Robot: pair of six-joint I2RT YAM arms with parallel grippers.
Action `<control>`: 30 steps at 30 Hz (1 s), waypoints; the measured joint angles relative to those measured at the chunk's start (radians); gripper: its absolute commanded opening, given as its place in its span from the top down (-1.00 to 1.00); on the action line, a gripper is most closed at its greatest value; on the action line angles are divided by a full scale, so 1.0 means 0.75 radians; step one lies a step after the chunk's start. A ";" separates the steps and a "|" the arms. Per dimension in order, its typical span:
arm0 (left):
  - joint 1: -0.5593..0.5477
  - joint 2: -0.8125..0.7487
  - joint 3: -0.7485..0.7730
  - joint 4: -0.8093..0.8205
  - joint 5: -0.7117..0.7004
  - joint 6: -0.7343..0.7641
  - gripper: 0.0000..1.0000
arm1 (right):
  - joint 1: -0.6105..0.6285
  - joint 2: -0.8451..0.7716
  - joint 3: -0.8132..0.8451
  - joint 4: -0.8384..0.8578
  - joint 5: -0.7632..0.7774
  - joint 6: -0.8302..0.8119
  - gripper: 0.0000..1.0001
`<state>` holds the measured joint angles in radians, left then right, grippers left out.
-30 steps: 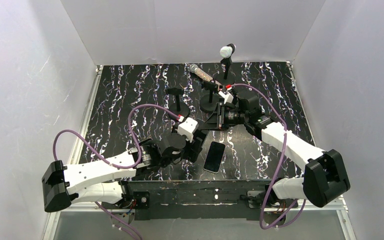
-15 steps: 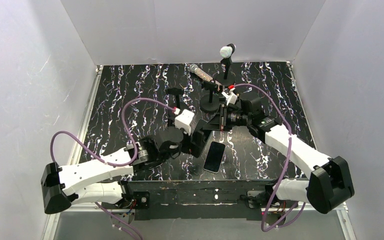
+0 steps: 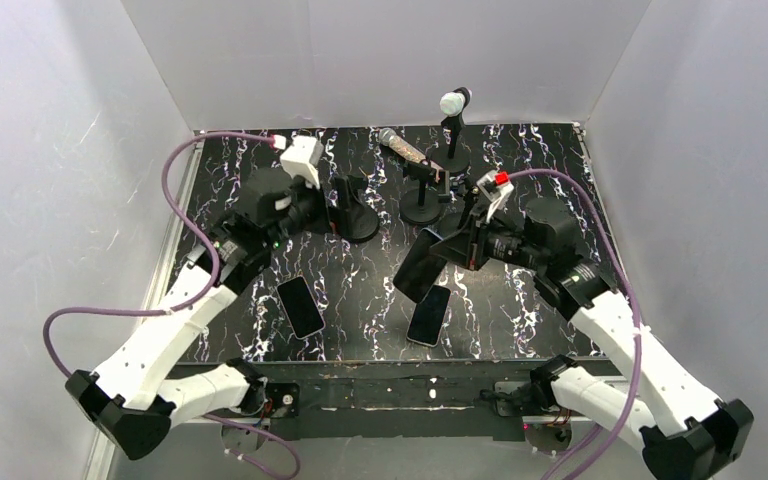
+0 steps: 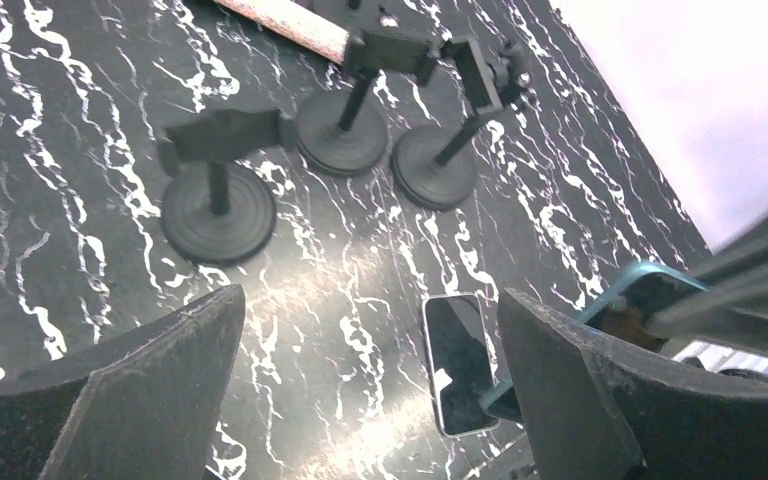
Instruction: Place the phone on the phone stand
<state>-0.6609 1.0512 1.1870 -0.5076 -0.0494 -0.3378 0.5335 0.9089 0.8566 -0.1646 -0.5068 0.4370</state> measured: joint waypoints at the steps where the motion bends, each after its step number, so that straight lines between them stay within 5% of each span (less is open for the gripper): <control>1: 0.053 0.017 0.033 -0.022 0.048 0.010 -0.97 | -0.003 -0.030 0.000 -0.007 0.009 -0.017 0.97; 9: 0.414 0.186 0.099 -0.081 0.427 0.017 -0.87 | -0.079 -0.060 0.001 -0.089 -0.034 -0.090 0.97; 16: 0.654 0.367 0.116 -0.039 0.755 -0.043 -0.42 | -0.192 -0.045 0.005 -0.131 -0.160 -0.093 0.97; 23: 0.729 0.642 0.253 -0.068 0.949 -0.013 -0.14 | -0.298 0.000 0.034 -0.156 -0.320 -0.090 0.97; 30: 0.729 0.848 0.510 -0.230 0.964 0.123 -0.08 | -0.311 0.042 0.050 -0.170 -0.382 -0.090 0.97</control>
<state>-0.1139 1.6875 1.5696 -0.6800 0.6739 -0.2455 0.3004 0.9401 0.8944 -0.2920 -0.7937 0.3698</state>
